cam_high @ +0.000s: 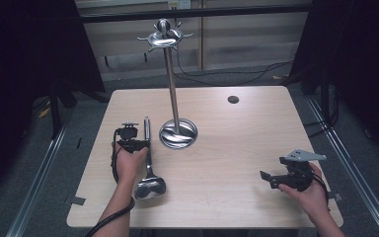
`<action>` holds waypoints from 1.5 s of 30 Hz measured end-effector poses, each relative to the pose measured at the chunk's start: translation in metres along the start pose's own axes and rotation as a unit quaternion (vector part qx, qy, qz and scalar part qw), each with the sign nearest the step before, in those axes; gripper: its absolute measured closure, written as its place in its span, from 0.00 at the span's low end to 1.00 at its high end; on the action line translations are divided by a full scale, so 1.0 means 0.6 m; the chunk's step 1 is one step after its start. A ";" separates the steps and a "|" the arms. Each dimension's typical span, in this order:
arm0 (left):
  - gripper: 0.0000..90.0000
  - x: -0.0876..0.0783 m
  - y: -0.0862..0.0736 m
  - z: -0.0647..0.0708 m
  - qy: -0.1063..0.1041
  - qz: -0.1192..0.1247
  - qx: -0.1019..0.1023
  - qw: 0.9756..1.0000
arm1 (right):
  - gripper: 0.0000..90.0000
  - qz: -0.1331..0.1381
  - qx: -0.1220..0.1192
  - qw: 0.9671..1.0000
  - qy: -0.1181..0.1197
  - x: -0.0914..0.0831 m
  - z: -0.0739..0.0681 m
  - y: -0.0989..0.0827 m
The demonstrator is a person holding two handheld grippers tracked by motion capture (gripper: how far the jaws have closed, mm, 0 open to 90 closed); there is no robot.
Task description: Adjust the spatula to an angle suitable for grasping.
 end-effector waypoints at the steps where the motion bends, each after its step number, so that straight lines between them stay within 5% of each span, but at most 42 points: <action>1: 0.60 0.006 -0.001 0.002 0.000 -0.004 -0.003 1.000 | 0.05 0.000 0.001 1.000 0.001 0.000 0.000 0.000; 13: 0.60 0.032 -0.001 0.012 0.012 -0.022 0.004 1.000 | 0.05 -0.002 0.000 1.000 0.001 0.000 0.001 -0.001; 16: 0.70 0.032 -0.001 0.015 0.026 -0.037 0.015 0.999 | 0.06 -0.003 0.000 1.000 0.000 0.001 0.002 -0.002; 20: 0.74 0.031 0.001 0.016 0.036 -0.049 0.004 0.998 | 0.06 -0.002 0.002 1.000 0.001 0.000 0.002 -0.001; 22: 0.77 0.030 0.001 0.015 0.039 -0.052 -0.019 0.998 | 0.05 0.001 0.001 1.000 0.003 -0.001 0.003 0.000; 25: 0.83 0.031 0.001 0.014 0.041 -0.044 -0.031 0.998 | 0.05 0.001 0.006 1.000 0.003 -0.001 0.004 -0.001; 26: 0.83 0.031 0.001 0.012 0.046 -0.040 -0.010 0.998 | 0.05 0.001 0.006 1.000 0.003 -0.001 0.004 -0.001; 29: 0.83 0.029 0.000 0.010 0.038 -0.039 -0.040 0.998 | 0.05 0.002 0.010 1.000 0.003 -0.001 0.004 -0.001; 32: 0.83 0.024 0.000 0.006 0.036 -0.036 -0.041 0.998 | 0.05 0.001 0.009 1.000 0.004 0.000 0.005 -0.001; 45: 0.83 -0.026 0.024 0.012 -0.008 0.039 -0.024 0.999 | 0.05 0.005 0.010 1.000 0.010 0.001 0.001 0.001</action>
Point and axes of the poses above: each handheld gripper's, and its own axes: x roughly forward along the jaws, y roughly out of its top, z roughly to its right, the point moved 8 cm from there along x, roughly forward along the jaws, and after that the axes turned 1 degree about -y, right-handed, at the moved point
